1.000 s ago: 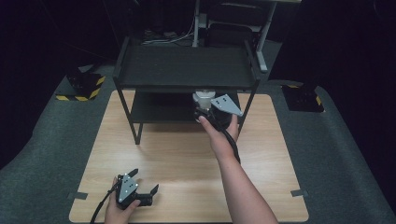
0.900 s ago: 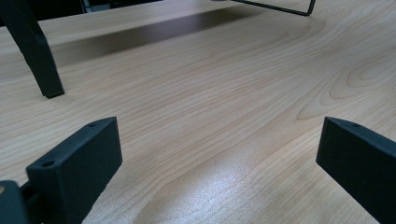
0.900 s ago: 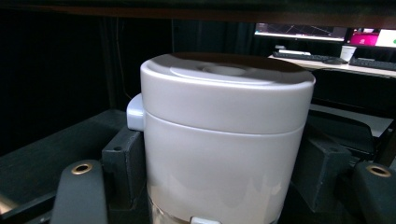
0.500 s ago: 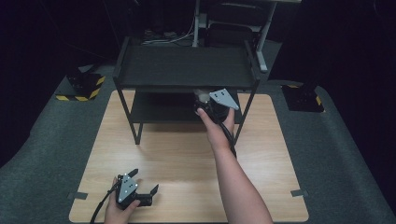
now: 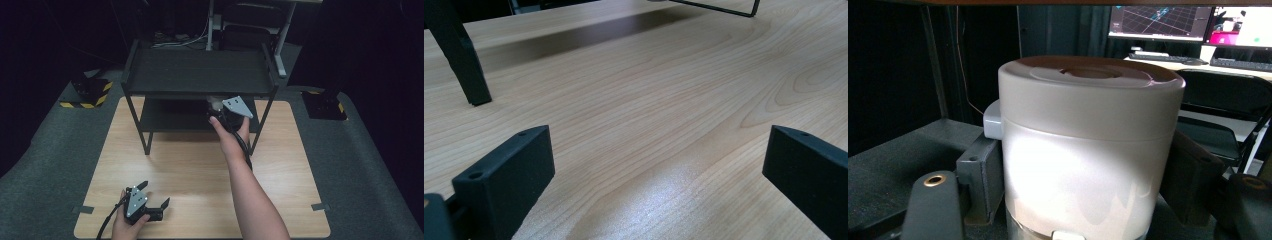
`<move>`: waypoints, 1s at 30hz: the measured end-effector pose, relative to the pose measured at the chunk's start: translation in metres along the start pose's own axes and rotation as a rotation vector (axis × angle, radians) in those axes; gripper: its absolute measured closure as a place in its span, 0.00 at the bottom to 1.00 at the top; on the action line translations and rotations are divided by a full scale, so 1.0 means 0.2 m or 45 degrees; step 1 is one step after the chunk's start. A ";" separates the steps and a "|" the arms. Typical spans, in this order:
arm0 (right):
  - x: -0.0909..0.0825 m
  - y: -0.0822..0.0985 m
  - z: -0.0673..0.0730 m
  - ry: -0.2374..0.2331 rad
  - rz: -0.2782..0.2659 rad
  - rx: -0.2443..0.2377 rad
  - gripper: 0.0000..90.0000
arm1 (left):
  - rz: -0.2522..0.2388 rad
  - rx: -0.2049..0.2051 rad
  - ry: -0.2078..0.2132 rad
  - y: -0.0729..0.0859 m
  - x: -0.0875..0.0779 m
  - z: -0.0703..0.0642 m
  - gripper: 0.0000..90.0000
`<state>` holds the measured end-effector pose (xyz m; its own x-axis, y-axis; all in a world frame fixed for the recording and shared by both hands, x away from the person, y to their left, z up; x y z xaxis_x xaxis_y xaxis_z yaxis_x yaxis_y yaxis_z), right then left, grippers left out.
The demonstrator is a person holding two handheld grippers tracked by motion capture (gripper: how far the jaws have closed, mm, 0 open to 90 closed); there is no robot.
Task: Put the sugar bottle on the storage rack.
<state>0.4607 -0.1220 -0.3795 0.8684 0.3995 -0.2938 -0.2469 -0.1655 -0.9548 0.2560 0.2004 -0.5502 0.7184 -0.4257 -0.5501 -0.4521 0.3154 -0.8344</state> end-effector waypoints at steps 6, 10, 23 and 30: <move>-0.01 0.00 -0.01 -0.012 0.012 -0.032 0.29 | 0.001 -0.001 0.002 0.00 0.00 0.00 0.01; -0.02 0.01 -0.01 -0.025 0.018 -0.061 0.18 | 0.000 -0.002 0.001 0.00 0.00 0.00 0.01; -0.12 0.09 -0.02 -0.082 -0.031 -0.045 0.00 | 0.003 -0.009 0.001 0.00 0.00 0.00 0.01; -0.23 0.17 -0.03 -0.105 -0.051 -0.048 0.00 | 0.003 -0.006 -0.001 0.00 0.00 0.00 0.01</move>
<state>0.4147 -0.1522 -0.3972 0.8385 0.4790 -0.2597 -0.1951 -0.1812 -0.9639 0.2564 0.2000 -0.5503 0.7180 -0.4243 -0.5518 -0.4561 0.3121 -0.8334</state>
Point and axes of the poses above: each handheld gripper's, and its own axes: x roughly forward along the jaws, y roughly out of its underside, z roughly to its left, the point moved 10 cm from there along x, roughly forward along the jaws, and after that the axes turned 12 degrees about z, right-handed, at the moved point
